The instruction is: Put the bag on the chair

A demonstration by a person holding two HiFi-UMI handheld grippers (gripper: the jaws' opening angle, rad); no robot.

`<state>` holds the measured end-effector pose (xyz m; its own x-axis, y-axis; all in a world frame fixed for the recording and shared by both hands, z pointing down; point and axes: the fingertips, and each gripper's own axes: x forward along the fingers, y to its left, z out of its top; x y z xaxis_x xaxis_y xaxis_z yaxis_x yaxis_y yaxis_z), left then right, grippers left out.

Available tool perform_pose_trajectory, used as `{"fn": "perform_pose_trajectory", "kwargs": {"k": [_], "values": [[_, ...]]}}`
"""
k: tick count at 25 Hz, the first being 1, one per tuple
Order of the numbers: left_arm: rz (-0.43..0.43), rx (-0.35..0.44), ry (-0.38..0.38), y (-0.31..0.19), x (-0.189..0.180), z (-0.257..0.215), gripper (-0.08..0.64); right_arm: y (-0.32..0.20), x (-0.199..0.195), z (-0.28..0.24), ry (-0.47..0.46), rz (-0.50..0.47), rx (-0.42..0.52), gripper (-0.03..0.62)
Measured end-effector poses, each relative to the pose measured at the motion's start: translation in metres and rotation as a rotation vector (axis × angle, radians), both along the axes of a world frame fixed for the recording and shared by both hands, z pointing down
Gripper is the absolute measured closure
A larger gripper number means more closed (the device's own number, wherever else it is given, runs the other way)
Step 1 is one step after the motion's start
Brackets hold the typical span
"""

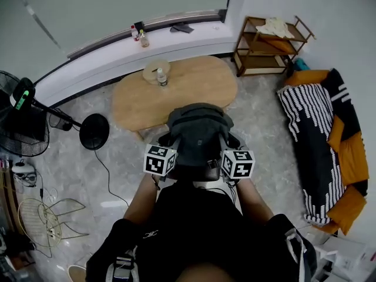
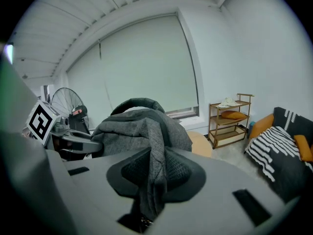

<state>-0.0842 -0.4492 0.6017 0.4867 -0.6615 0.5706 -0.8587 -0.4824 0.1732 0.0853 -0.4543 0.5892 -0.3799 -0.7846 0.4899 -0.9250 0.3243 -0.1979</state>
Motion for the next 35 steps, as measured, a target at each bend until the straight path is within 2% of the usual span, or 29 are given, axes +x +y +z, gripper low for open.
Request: {"fn": "perform_pose_trajectory", "kwargs": {"k": [6,11,17,20,24,27,29,32,35], "values": [[0.036,-0.100,0.019,-0.028,-0.009,0.045,0.458,-0.028,-0.008,0.043,0.034,0.016,-0.093,0.505],[0.080,-0.173,-0.006,-0.047,-0.011,0.083,0.457,-0.048,-0.010,0.083,0.033,0.047,-0.179,0.503],[0.073,-0.337,0.025,-0.054,-0.023,0.151,0.452,-0.058,-0.018,0.145,0.062,0.044,-0.307,0.495],[0.077,-0.337,0.077,-0.069,-0.025,0.159,0.451,-0.075,-0.020,0.153,0.069,0.054,-0.290,0.495],[0.089,-0.336,0.095,-0.091,-0.024,0.164,0.448,-0.096,-0.019,0.159,0.072,0.046,-0.272,0.492],[0.074,-0.339,0.170,-0.106,-0.023,0.173,0.440,-0.108,-0.016,0.168,0.066,0.046,-0.250,0.492],[0.067,-0.340,0.202,-0.116,-0.023,0.178,0.439,-0.116,-0.015,0.173,0.105,0.054,-0.227,0.492],[0.087,-0.338,0.186,-0.122,-0.024,0.183,0.436,-0.122,-0.017,0.178,0.167,0.062,-0.215,0.492],[0.104,-0.314,0.166,-0.121,-0.027,0.184,0.434,-0.121,-0.020,0.180,0.173,0.059,-0.216,0.491]]}}
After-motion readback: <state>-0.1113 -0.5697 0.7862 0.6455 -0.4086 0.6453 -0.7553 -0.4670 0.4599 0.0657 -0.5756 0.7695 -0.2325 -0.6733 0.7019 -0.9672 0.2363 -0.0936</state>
